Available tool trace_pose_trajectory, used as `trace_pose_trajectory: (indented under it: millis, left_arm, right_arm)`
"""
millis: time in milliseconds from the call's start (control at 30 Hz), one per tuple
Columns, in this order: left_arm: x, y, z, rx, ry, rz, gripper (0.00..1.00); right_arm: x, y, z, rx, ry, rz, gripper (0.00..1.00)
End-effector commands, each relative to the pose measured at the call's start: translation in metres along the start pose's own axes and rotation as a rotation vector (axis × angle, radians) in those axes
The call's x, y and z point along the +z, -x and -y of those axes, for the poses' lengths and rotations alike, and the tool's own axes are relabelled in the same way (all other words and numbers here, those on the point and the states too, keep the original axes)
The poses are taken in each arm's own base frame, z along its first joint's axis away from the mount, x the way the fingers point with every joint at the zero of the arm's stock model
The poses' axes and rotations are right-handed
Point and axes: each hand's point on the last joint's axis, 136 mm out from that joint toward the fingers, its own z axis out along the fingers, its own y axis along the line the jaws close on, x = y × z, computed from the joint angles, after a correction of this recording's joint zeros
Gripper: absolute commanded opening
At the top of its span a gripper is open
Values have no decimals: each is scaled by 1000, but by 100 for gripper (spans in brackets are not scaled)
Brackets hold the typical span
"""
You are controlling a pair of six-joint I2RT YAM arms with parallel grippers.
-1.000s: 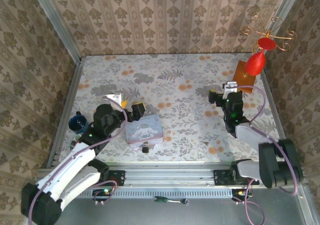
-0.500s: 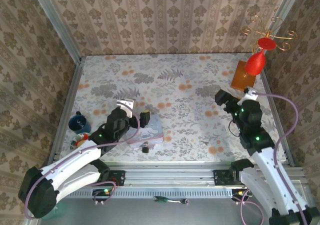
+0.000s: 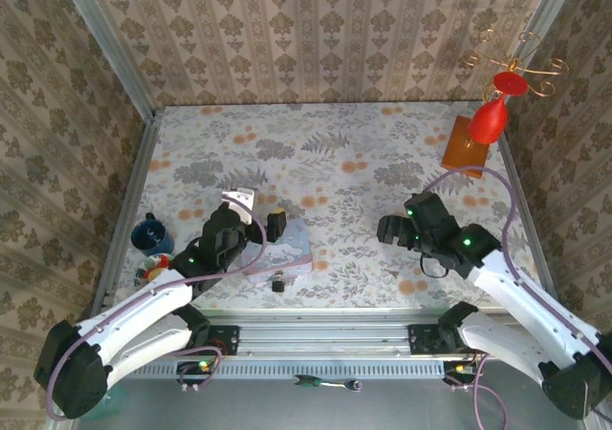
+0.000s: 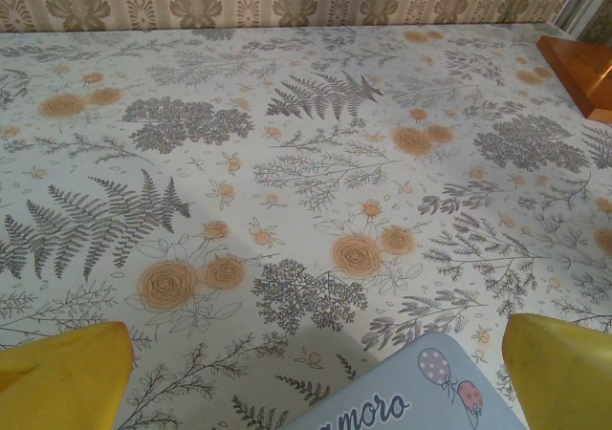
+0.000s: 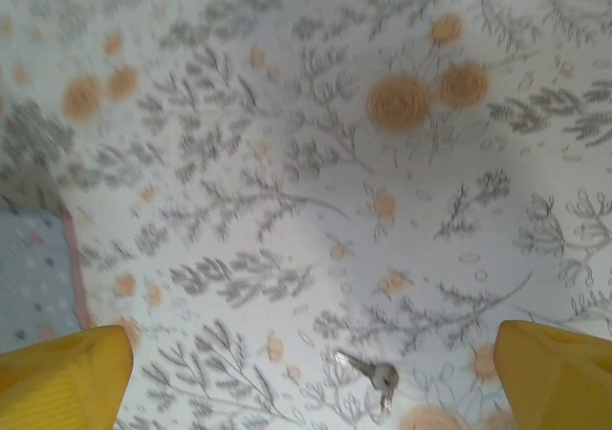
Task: Unlock the padlock with the key
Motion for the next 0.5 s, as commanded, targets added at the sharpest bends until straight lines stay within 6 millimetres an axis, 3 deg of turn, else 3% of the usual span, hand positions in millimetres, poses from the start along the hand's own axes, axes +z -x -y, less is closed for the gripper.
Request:
trace_pose_trajectory:
  millis: [0, 167, 333, 467]
  left_arm:
    - [2, 2, 5, 25, -20, 12, 100]
    - [1, 2, 4, 35, -12, 9, 100]
    - [1, 2, 3, 36, -12, 14, 100]
    - [2, 1, 5, 35, -19, 9, 100]
  right_arm:
    - [10, -25, 16, -39, -146, -132, 97]
    - [34, -52, 15, -97, -212, -231, 91]
    - [49, -73, 23, -9, -236, -265, 86]
    - [57, -86, 28, 37, -255, -296, 73]
